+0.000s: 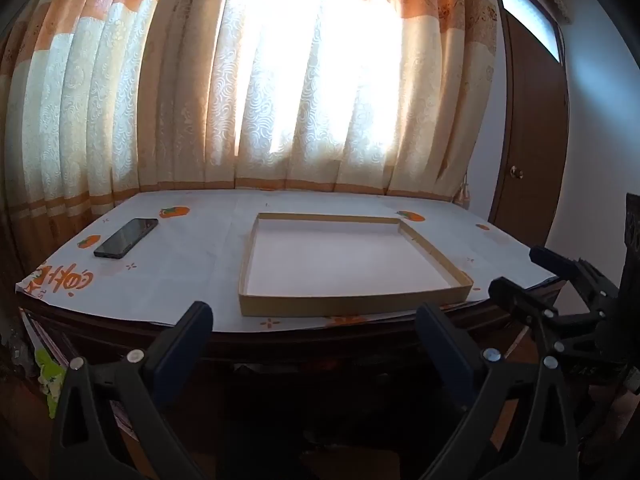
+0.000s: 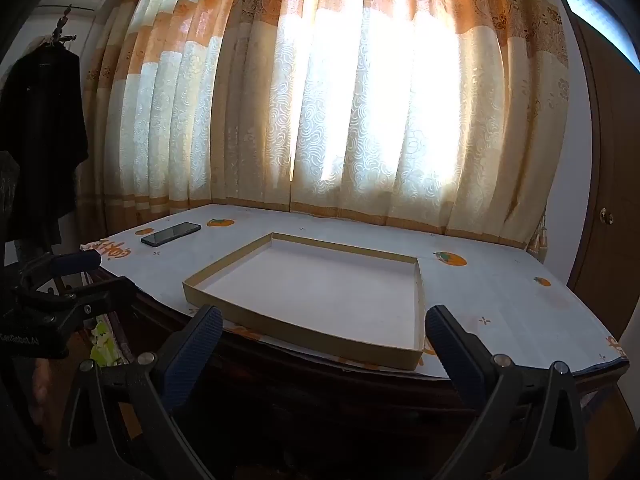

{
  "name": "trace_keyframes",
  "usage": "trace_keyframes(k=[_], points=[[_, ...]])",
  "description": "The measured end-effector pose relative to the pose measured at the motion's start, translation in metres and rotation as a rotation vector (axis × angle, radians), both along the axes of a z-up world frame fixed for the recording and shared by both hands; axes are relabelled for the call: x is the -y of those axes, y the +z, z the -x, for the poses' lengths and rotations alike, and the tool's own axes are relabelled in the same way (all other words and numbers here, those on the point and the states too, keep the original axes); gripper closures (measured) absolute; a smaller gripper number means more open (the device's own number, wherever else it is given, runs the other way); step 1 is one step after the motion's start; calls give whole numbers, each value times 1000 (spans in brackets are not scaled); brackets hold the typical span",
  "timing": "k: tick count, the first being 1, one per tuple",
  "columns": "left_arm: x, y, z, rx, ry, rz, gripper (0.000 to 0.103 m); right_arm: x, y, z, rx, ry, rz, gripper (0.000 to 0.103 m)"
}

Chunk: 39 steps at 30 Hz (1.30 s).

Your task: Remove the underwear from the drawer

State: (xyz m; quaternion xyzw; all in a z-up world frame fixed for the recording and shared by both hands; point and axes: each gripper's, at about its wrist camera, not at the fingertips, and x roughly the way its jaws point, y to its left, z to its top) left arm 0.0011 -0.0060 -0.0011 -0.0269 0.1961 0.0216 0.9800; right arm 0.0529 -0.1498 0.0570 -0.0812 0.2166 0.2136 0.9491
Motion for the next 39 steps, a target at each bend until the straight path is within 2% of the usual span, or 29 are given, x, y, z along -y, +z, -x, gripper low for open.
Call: trace_keyframes(k=[1,3,5,10,39], points=[[8,-2,4,7,6,-26,0,0,0,0,-2,1,-4,1],[7,-4,-4,-29,-1,-10,0,3,-4,-3,-7,1,-12,1],[3,-8,-4,-23,-8,22,0,2,-6,-2,-9,5,-17,1],[-5,-3,-1,1,-12,48,0,-2,-6,2,-13,6,-23,1],[-5,-8,-3,-7,-15,25,0,3,-6,4,-7,6,-43,1]])
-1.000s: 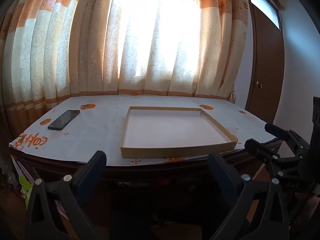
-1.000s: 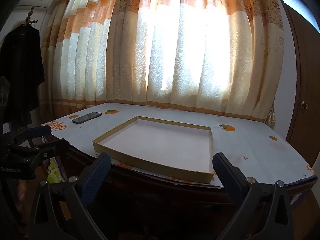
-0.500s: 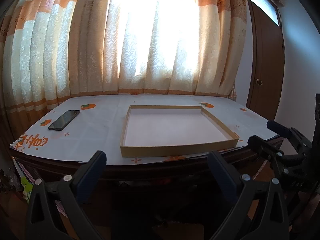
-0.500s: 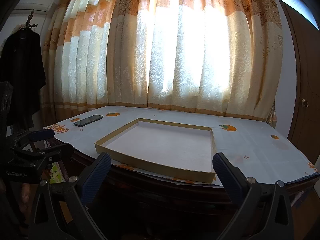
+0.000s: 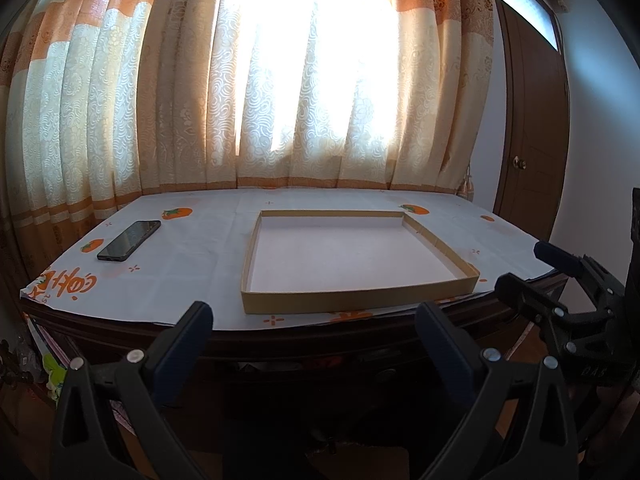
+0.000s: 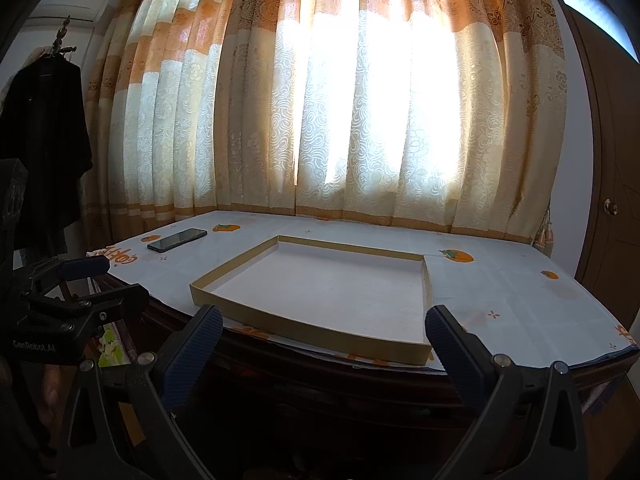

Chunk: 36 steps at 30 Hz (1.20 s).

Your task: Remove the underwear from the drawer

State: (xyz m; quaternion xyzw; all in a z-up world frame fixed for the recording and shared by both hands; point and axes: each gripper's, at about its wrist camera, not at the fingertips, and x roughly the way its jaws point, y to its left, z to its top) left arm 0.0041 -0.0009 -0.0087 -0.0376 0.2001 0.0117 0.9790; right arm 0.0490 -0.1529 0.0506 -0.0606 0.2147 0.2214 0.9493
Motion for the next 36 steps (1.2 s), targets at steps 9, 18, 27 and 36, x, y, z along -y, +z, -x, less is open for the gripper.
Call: trace_keyframes(k=[9,18,27,36], points=[[0,-1,-1,-2,0,-1,0,1,-1,0,3,0,-1,1],[0,-1,-1,-3,0,-2,0,0,-1,-1,5,1,0,0],[0,-1,-1,-4,0,-2,0,-2,-2,-1,8,4,4,0],[0,-1,-1,-5,0,-4,0,-2,-3,-1,16,2,4,1]])
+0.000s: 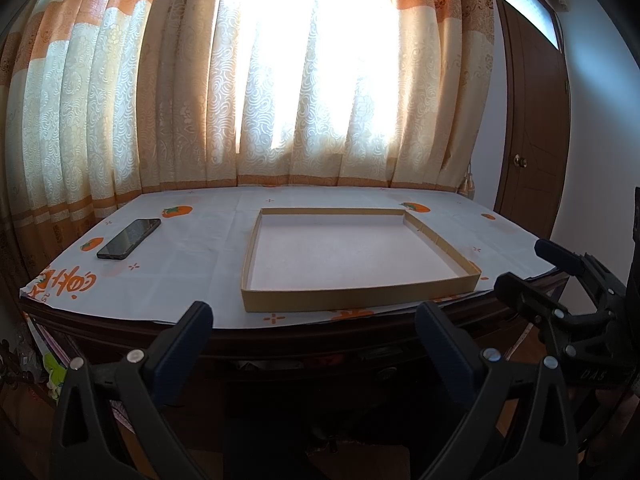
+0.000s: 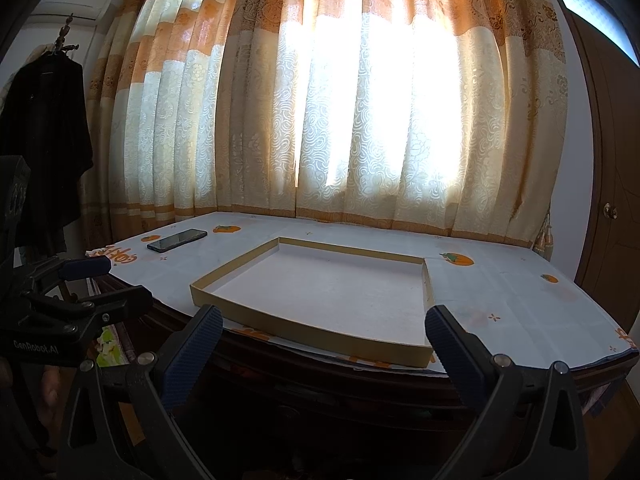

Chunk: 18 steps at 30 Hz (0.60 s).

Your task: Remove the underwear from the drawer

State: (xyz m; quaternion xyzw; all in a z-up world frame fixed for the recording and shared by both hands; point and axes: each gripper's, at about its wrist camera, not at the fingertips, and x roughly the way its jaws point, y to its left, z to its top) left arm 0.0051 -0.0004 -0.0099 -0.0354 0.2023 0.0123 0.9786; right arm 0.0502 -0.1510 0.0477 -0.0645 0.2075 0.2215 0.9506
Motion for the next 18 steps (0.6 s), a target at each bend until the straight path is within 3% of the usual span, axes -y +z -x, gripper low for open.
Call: trace_keyframes(k=[18], points=[[-1,-9,-4,-23,3,-6,0,11,-25,-5,37,44,-46,1]])
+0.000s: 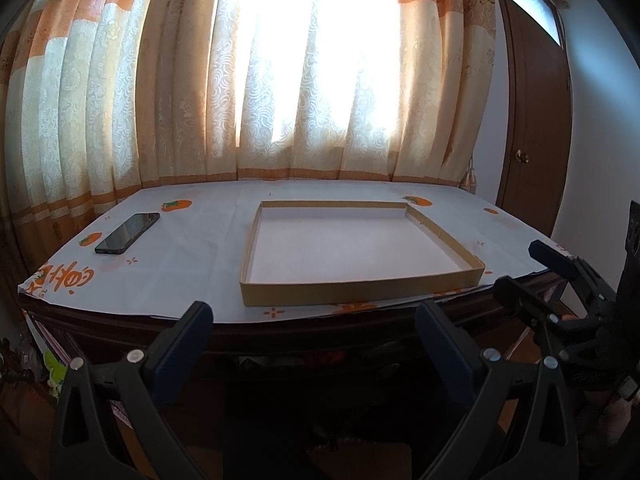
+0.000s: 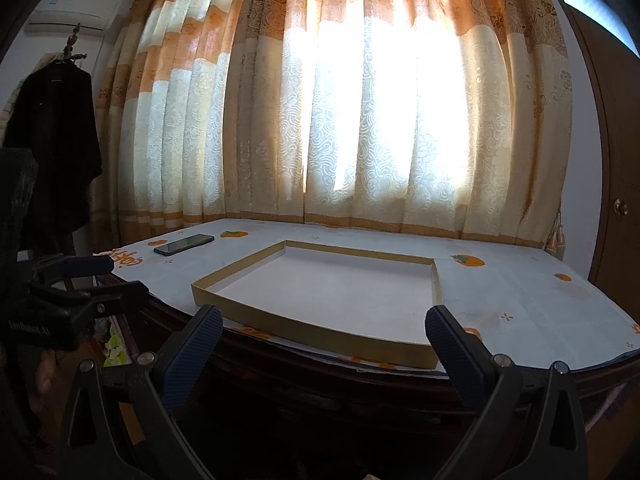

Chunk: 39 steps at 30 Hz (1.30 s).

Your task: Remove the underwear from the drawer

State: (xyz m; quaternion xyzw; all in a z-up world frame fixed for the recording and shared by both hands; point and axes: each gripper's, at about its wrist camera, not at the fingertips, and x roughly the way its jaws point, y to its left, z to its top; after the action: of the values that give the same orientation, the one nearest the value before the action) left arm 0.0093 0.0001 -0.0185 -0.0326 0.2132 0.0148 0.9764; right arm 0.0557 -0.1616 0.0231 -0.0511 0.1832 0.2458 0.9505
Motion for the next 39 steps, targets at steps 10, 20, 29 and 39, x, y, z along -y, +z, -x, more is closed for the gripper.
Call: trace_keyframes(k=[10,20,29,39], points=[[3,-2,-1,-10,-1,3,0,7,-37,3,187,14,54,1],[0,-5,-3,-27,14,19,0,-1,-88,-3,338,59,162,1],[-3,-9,-3,-38,22,30,0,-6,-107,-18,358,124,178,1],[-8,-13,-3,-51,44,49,0,-7,-120,-29,379,149,194,1]])
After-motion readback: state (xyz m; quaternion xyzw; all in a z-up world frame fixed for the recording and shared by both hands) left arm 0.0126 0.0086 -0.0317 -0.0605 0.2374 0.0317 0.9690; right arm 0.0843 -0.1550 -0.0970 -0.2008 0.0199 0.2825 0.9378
